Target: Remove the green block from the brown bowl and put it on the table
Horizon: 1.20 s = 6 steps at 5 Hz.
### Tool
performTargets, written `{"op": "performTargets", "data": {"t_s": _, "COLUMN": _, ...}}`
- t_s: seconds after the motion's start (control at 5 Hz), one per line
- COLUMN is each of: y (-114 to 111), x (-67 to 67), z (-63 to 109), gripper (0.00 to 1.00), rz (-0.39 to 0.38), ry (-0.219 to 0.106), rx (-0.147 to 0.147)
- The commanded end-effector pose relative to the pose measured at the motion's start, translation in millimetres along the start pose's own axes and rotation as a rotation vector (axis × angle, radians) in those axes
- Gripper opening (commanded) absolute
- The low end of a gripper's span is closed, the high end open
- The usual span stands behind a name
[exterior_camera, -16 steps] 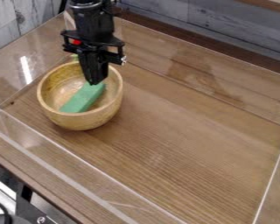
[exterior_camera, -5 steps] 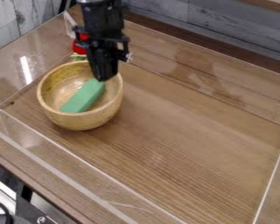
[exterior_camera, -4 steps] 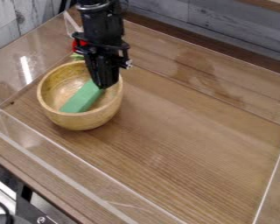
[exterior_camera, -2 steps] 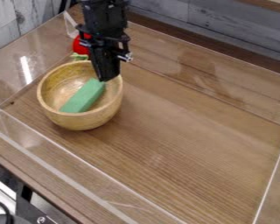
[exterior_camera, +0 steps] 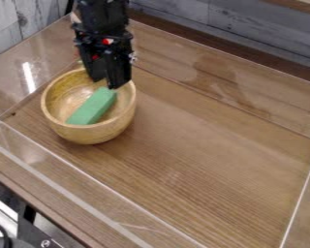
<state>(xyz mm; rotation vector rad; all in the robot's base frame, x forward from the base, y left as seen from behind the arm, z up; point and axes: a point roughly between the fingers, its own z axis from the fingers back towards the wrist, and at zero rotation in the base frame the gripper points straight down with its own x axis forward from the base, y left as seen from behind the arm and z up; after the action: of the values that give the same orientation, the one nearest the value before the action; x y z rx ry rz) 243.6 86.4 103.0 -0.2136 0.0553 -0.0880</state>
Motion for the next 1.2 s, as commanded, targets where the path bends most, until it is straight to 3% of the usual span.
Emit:
{"op": "performTargets", "data": {"t_s": 0.0, "y": -10.2, "x": -4.6, "z": 2.7, "gripper": 0.0, "rz": 0.025, "ry": -0.042, "rx": 0.034}}
{"op": "performTargets", "data": {"t_s": 0.2, "y": -29.2, "x": -6.6, "z": 2.8, "gripper": 0.0, "rz": 0.072, "ry": -0.06, "rx": 0.027}}
{"op": "performTargets", "data": {"t_s": 0.6, "y": -91.7, "x": -13.3, "z": 22.3, "gripper": 0.0, "rz": 0.061, "ry": -0.076, "rx": 0.008}}
{"op": "performTargets", "data": {"t_s": 0.8, "y": -80.5, "x": -18.4, "z": 32.8, "gripper": 1.0, "rz": 0.089, "ry": -0.082, "rx": 0.015}}
{"op": "performTargets", "data": {"t_s": 1.0, "y": -57.5, "x": -27.4, "z": 36.0, "gripper": 1.0, "rz": 0.134, "ry": -0.098, "rx": 0.025}}
